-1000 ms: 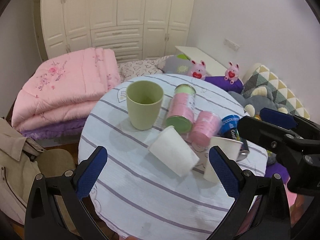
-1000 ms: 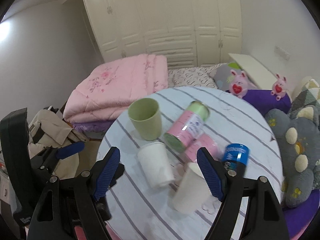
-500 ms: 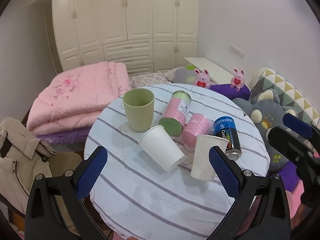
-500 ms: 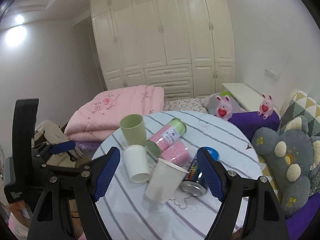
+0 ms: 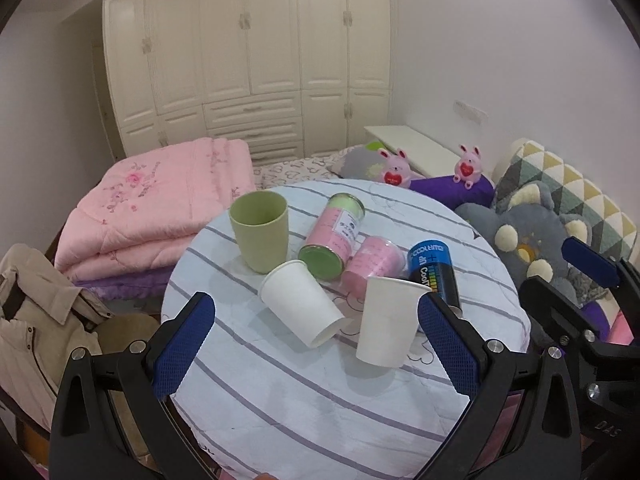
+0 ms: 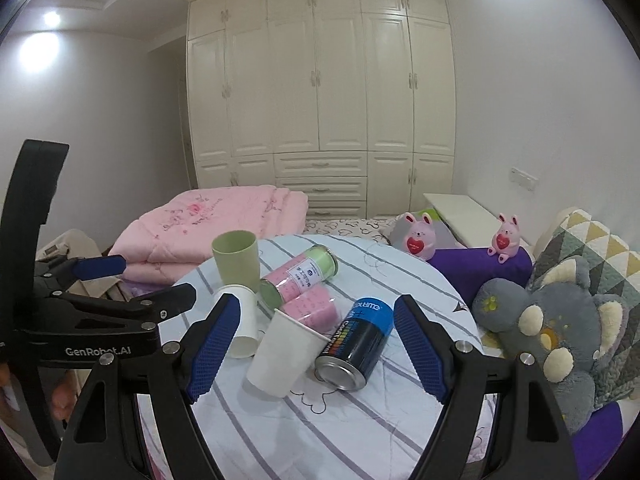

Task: Flip cup upright

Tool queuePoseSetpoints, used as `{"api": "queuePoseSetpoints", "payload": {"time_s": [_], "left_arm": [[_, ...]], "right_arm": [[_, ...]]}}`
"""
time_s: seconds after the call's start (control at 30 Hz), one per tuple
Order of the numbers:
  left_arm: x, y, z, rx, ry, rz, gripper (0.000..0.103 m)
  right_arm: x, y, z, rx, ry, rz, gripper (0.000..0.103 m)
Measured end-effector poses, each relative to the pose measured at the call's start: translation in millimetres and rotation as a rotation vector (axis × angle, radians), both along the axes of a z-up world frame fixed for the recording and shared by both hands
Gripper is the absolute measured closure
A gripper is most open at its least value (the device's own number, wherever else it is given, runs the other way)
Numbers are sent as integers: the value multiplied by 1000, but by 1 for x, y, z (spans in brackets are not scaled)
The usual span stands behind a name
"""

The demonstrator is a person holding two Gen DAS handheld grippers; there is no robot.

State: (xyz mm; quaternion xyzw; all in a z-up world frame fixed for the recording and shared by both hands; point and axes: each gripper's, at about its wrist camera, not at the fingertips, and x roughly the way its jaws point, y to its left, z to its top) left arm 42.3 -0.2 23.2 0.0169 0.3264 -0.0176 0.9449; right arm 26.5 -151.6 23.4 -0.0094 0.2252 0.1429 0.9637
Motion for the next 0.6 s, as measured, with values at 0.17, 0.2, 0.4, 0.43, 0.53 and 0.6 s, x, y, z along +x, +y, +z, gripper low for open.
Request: {"api": "queuePoseSetpoints", "payload": {"time_s": [0.17, 0.2, 0.4, 0.43, 0.53, 0.6], "left_arm": [[2, -3, 0, 3, 2, -2, 0], [2, -3, 0, 5, 5, -1, 0], [8, -3, 1, 1, 9, 1, 0], [10, -3, 1, -1, 10, 0, 0], [13, -2, 0, 3, 12, 3, 0], [16, -1, -1, 1, 18, 3, 0]], "right_arm": [[4, -5, -3, 12, 11, -2, 22], [4, -5, -3, 12, 13, -2, 22], [9, -7, -5, 10, 18, -4, 22], [9, -6, -5, 9, 19, -4, 22], [13, -5, -5, 7, 21, -2, 22], [15, -5, -5, 11, 22, 0, 22]]}}
